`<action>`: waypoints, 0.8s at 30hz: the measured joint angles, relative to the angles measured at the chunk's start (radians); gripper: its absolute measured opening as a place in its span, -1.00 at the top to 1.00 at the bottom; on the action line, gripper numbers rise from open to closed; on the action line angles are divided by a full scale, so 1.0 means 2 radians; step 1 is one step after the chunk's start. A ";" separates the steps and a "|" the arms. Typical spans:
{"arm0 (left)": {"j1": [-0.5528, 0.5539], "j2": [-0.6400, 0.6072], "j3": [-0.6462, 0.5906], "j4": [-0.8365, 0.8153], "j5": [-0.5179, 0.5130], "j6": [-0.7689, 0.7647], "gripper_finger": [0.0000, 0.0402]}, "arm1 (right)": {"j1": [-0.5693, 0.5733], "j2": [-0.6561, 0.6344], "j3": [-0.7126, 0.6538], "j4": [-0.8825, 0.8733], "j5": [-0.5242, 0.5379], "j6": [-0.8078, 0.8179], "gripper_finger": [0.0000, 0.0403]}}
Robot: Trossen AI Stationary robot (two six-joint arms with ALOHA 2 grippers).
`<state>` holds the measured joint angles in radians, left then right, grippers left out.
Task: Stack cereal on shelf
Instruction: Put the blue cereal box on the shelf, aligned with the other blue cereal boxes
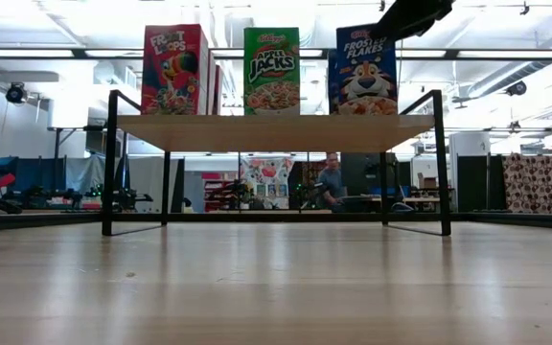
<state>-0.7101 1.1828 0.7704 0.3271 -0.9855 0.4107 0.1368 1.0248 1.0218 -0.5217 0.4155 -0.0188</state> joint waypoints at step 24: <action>0.000 0.000 0.000 0.000 0.000 0.009 1.00 | 0.008 -0.008 0.080 -0.044 -0.034 0.025 -0.31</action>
<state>-0.7101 1.1828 0.7700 0.3265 -0.9859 0.4285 0.1524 1.0088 1.1814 -0.6090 0.3470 0.0310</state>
